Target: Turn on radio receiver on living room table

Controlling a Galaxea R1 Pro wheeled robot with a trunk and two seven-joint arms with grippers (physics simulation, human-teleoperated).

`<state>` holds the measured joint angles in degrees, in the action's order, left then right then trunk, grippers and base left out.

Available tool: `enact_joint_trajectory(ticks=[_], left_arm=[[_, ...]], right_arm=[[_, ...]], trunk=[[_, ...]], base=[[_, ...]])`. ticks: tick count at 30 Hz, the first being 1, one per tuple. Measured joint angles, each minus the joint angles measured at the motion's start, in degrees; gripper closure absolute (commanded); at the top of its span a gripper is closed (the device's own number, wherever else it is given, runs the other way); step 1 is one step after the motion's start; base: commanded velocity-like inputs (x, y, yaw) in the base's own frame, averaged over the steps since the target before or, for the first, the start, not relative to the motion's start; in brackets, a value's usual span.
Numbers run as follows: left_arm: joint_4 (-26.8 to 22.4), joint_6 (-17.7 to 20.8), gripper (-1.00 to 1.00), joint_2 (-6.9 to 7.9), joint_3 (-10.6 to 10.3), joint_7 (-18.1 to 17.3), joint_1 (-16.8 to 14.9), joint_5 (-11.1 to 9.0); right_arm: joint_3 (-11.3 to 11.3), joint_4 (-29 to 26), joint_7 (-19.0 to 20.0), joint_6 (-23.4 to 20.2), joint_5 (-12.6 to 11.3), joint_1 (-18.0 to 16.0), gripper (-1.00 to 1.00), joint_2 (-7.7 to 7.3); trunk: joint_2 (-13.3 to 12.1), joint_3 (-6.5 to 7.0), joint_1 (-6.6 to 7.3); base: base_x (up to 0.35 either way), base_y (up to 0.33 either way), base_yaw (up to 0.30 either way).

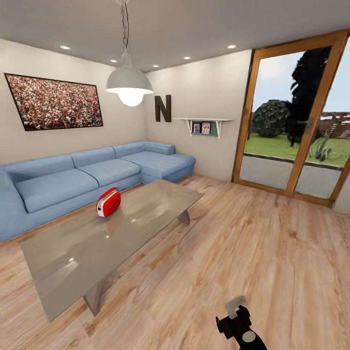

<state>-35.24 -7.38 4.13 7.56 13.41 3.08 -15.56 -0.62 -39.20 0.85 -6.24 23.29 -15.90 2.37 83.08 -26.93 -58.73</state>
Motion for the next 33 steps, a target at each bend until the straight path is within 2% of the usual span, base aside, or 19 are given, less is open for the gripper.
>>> enact_joint_trajectory(ticks=[22, 26, 33], left_arm=[[0.00, 0.00, -1.00, 0.00, 0.00, 0.03, 0.00, 0.00], [0.00, 0.00, -1.00, -0.03, 0.00, 0.03, 0.00, 0.00], [0.00, 0.00, -1.00, -0.07, 0.00, 0.03, 0.00, 0.00]], right_arm=[[-0.16, 0.96, -0.05, 0.09, 0.09, -0.01, -1.00, 0.00], [-2.14, 0.96, -0.05, 0.09, 0.01, -0.01, -1.00, 0.01], [-2.69, 0.97, -0.05, 0.09, 0.00, -0.01, -1.00, 0.00]], trunk=[[0.00, 0.00, 0.00], [0.00, 0.00, 0.00], [0.00, 0.00, 0.00]], base=[[0.277, -0.230, 0.294], [0.272, -0.233, 0.294], [0.272, -0.232, 0.294]])
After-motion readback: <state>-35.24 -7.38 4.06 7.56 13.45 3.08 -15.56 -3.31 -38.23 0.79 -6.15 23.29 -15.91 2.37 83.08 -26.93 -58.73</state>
